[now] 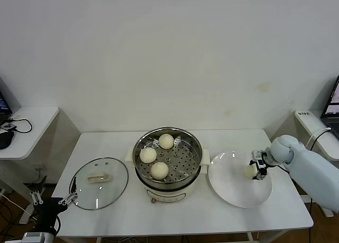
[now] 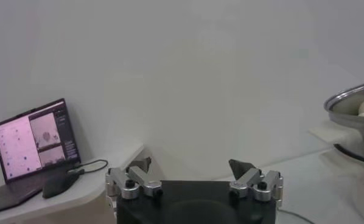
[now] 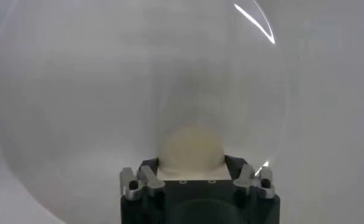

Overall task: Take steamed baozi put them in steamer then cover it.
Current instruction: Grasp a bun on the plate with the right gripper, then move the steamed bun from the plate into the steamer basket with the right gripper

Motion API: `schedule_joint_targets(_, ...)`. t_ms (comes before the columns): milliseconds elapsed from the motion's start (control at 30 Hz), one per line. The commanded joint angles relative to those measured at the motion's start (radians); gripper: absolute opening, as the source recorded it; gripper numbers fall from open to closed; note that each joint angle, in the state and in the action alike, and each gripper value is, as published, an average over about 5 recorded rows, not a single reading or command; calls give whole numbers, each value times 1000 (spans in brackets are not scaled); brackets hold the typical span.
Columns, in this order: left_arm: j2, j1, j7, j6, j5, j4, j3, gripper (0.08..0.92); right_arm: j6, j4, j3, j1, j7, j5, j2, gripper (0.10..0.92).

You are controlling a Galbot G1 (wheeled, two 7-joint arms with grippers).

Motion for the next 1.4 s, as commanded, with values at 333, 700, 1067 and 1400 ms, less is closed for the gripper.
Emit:
schedule_joint_targets(333,3,-8,0,-1,-2,-5,4,823,-47,151,-200,290,-48,149,-137,611)
schedule_joint_targets(700,10,-22,0,-1,-6,-11,12,823,-160,347,-494,727,-37,390,-167,611)
schedule_joint_targets(1067,15,-35,-1,-1,-6,-6,23,823,-353,492,-709,970,76,717,22,616)
schedule_joint_targets(1400,15,-41,-1,-1,-5,-1,24,823,-468,539,-780,915,167,857,146,619)
